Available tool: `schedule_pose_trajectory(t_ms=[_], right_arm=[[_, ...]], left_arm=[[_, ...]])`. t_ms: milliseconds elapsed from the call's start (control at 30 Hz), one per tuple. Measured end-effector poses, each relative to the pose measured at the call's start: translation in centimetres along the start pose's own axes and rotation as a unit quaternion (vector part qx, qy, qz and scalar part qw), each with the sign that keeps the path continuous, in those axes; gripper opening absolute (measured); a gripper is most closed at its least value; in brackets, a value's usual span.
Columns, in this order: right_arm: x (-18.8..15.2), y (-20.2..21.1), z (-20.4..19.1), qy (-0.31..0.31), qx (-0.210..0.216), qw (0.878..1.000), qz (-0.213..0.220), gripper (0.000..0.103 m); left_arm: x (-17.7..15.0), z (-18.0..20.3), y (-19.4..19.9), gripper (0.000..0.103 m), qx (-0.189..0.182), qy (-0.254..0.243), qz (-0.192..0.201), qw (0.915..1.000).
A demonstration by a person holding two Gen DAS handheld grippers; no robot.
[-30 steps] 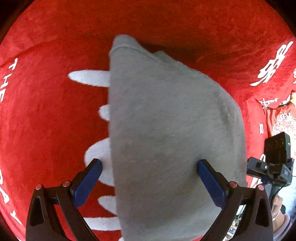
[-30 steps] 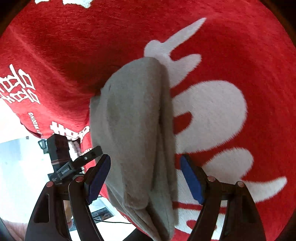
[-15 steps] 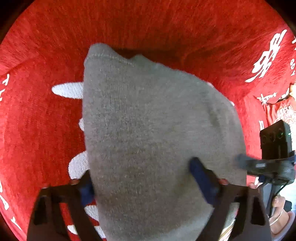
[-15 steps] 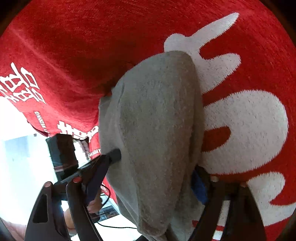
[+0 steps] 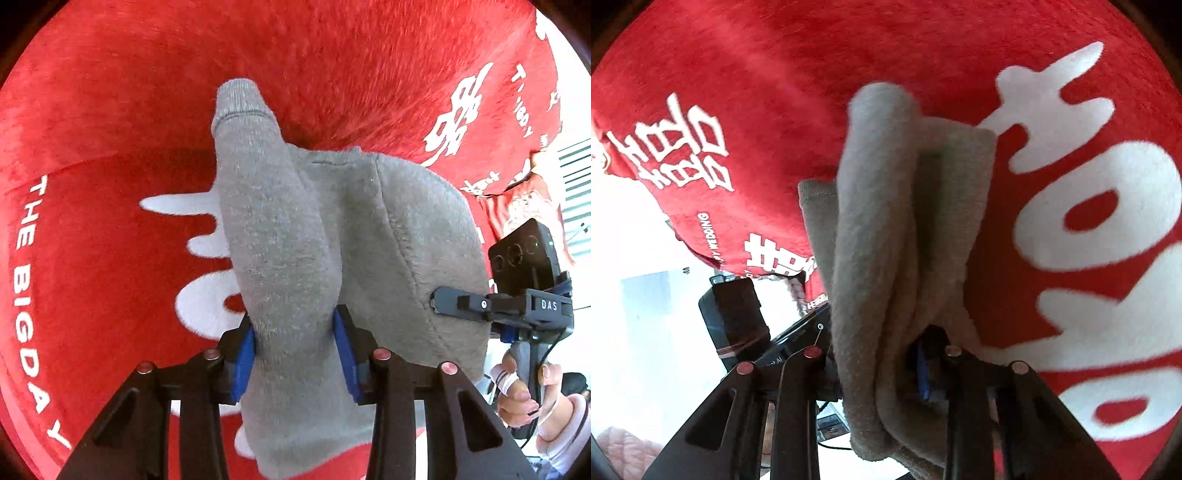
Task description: Fold small clothes
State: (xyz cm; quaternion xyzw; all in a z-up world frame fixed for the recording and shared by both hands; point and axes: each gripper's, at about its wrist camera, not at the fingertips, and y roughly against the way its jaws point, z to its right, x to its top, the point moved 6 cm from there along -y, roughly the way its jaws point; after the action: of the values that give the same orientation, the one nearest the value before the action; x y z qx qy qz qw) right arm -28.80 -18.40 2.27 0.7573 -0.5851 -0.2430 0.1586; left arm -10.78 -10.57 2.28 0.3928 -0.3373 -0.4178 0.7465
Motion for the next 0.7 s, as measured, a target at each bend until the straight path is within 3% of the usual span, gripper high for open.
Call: schedule_pose_trajectory(t_ms=[300,333,400,433,467,533,633,700], right_arm=[[-4.8,-3.0,-3.3,-0.031,0.034,0.999,-0.009,0.031],[-5.5,-3.8,-3.9,-0.034,0.046,0.998,-0.015,0.031],[-6.9,-5.2,-4.5,-0.036,0.07,0.996,-0.03,0.031],[-7.1,-5.9,-4.6,-0.029,0.072,0.996,-0.034,0.031],[-7.2,-6.4,-4.7,-0.024,0.068,0.997,-0.036,0.031],[-6.7,-7.9,-3.8,-0.022,0.018,0.999,-0.032,0.031],[-5.7,-7.5,-1.9,-0.044,-0.025,0.999,-0.015,0.032],[-5.2,-6.1,-1.3,-0.036,-0.062,0.997,-0.001,0.056]], left_arm=[[-4.0,-4.0,6.3,0.041,-0.002,0.009,-0.004,1.0],[-4.6,-4.1,7.1,0.034,-0.02,0.008,-0.003,0.9998],[-5.3,-3.2,7.6,0.034,-0.033,0.004,-0.002,0.9994],[-5.8,-3.6,8.0,0.034,-0.022,-0.007,0.001,0.9997],[-6.3,-4.0,8.1,0.034,0.001,-0.023,0.002,0.9997],[-7.0,-5.6,7.3,0.034,0.062,-0.027,-0.008,0.9977],[-8.2,-8.7,6.7,0.034,0.085,0.02,-0.031,0.9957],[-8.7,-10.5,7.0,0.058,0.098,0.049,-0.031,0.9935]])
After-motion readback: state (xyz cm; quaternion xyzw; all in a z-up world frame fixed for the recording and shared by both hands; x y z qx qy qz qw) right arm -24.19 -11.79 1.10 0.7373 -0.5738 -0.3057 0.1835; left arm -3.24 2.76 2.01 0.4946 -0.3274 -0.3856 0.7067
